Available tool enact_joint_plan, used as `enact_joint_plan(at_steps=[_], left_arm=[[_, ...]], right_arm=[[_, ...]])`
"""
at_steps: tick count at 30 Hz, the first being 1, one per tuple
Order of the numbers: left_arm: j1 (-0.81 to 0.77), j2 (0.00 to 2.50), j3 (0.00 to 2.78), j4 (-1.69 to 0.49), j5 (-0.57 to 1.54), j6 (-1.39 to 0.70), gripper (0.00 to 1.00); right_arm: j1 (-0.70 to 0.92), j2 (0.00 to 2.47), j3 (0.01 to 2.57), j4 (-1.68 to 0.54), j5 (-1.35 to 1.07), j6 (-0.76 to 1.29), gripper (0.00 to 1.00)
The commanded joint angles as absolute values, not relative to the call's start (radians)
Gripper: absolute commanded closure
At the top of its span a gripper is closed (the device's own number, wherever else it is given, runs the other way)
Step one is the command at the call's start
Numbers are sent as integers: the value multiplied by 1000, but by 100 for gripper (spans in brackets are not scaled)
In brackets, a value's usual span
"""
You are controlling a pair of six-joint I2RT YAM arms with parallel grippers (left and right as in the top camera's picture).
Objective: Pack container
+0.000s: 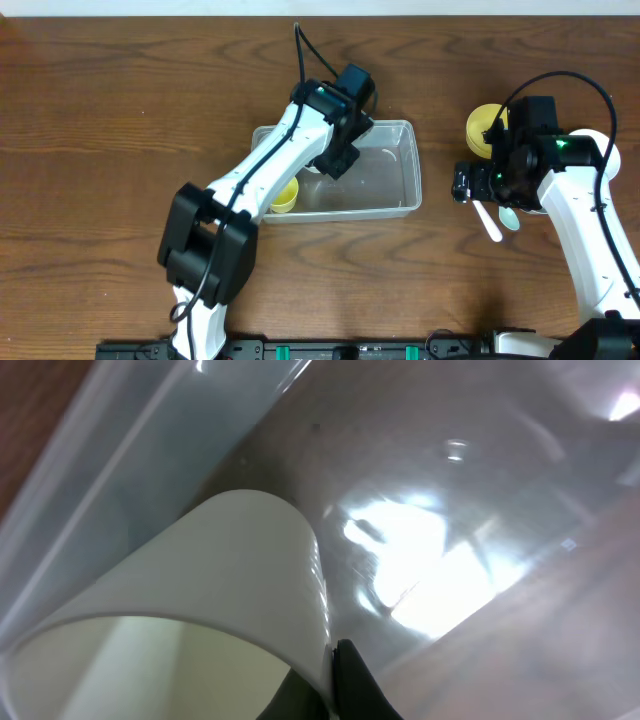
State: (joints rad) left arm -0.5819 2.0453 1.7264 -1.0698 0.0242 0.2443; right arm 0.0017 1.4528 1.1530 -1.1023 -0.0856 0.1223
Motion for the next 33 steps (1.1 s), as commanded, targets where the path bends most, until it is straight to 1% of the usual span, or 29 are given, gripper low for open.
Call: enact_joint_plan(at_steps=[1, 5, 6, 7, 8, 9, 10, 11, 12, 15, 18, 24, 28, 31, 33], left_arm=[[-554, 2067, 1728, -1058, 19, 276, 94], [-533, 2074, 1728, -1034, 19, 276, 94], [-532, 2074, 1728, -1032, 19, 276, 83], [-530, 2074, 1728, -1032, 19, 276, 67], [-530, 2074, 1728, -1033, 19, 276, 54], [-530, 2074, 1728, -1034, 19, 276, 46], [-532, 2074, 1728, -1034, 19, 276, 42], [-534, 2073, 1728, -1035, 19, 276, 33], [-537, 2070, 1730, -1038, 19, 276, 30], [-547, 2046, 1753, -1065, 19, 276, 30], [-551, 2004, 1811, -1115, 14, 251, 26], [-503, 1833, 1861, -1148, 7, 187, 19], [-392, 1714, 1861, -1159, 7, 121, 16], [-271, 1647, 1861, -1187, 8, 15, 15], [-103, 1597, 1861, -1239, 9, -160, 14]], right_arm=[[-8, 1456, 1169, -1100, -79, 115, 1], [-8, 1456, 1169, -1100, -79, 115, 1], [-8, 1456, 1170, -1100, -79, 115, 1], [-8, 1456, 1169, -1100, -79, 115, 1], [-8, 1456, 1169, -1100, -79, 115, 1], [-8, 1456, 1169, -1100, -79, 115, 1], [-8, 1456, 1169, -1100, -79, 115, 1], [-8, 1456, 1169, -1100, -79, 115, 1], [-8, 1456, 1169, -1100, -79, 115, 1], [-8, 1456, 1169, -1101, -79, 115, 1], [-8, 1456, 1169, -1101, -79, 115, 1], [-8, 1455, 1170, -1105, -80, 117, 1], [-8, 1445, 1184, -1103, -79, 119, 1], [-8, 1441, 1260, -1122, -79, 118, 2], [-8, 1444, 1427, -1121, -28, 101, 2]])
